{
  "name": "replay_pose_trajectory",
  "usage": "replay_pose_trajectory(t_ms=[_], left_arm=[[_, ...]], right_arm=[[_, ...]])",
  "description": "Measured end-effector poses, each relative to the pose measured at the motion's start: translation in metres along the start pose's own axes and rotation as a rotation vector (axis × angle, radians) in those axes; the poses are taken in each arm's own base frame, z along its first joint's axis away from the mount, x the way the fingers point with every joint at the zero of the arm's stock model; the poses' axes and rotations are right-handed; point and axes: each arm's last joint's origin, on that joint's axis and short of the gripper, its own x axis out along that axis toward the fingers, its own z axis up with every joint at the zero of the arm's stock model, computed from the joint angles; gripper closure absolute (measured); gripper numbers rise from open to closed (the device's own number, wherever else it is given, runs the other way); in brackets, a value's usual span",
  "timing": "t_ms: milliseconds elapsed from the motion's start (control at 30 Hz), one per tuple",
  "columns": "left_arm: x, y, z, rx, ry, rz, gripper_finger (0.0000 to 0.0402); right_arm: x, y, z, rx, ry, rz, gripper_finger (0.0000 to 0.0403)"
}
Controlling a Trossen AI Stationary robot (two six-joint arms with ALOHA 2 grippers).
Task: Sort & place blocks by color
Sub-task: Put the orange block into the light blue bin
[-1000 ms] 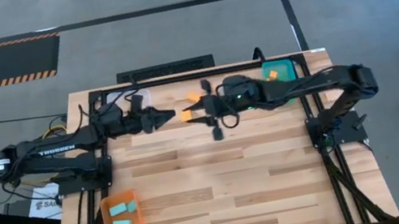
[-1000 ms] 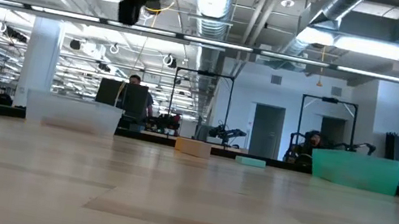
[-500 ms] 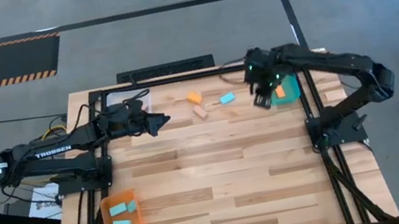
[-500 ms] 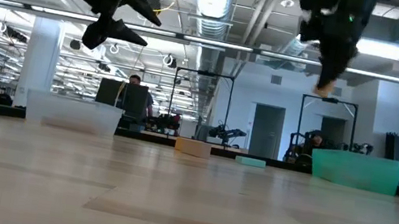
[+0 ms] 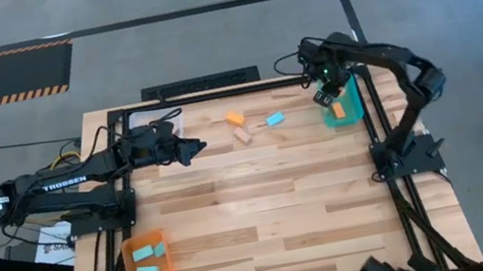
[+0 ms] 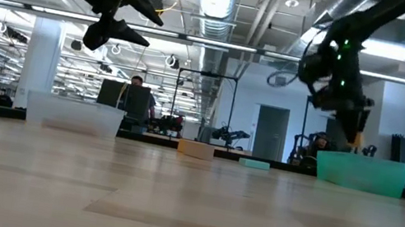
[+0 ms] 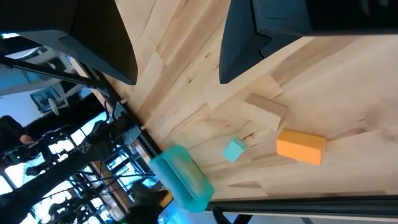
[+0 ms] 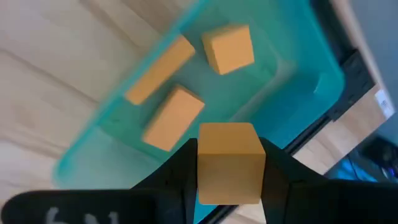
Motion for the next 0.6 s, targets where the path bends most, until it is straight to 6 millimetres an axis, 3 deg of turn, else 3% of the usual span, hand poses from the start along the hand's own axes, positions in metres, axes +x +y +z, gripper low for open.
replay_pose_trajectory(t_ms=[267,600], left_arm=[[0.0,0.001,-0.001,-0.047,0.024,-0.003,0.0188],[0.0,0.003,-0.005,-0.107,0.065,0.014,0.0188]], right_arm=[[0.051,-0.012,0.024,0.079,0.153,0.013,0.027],[0.071,-0.041,0.033,0.28,0.091,0.036,0.0269]])
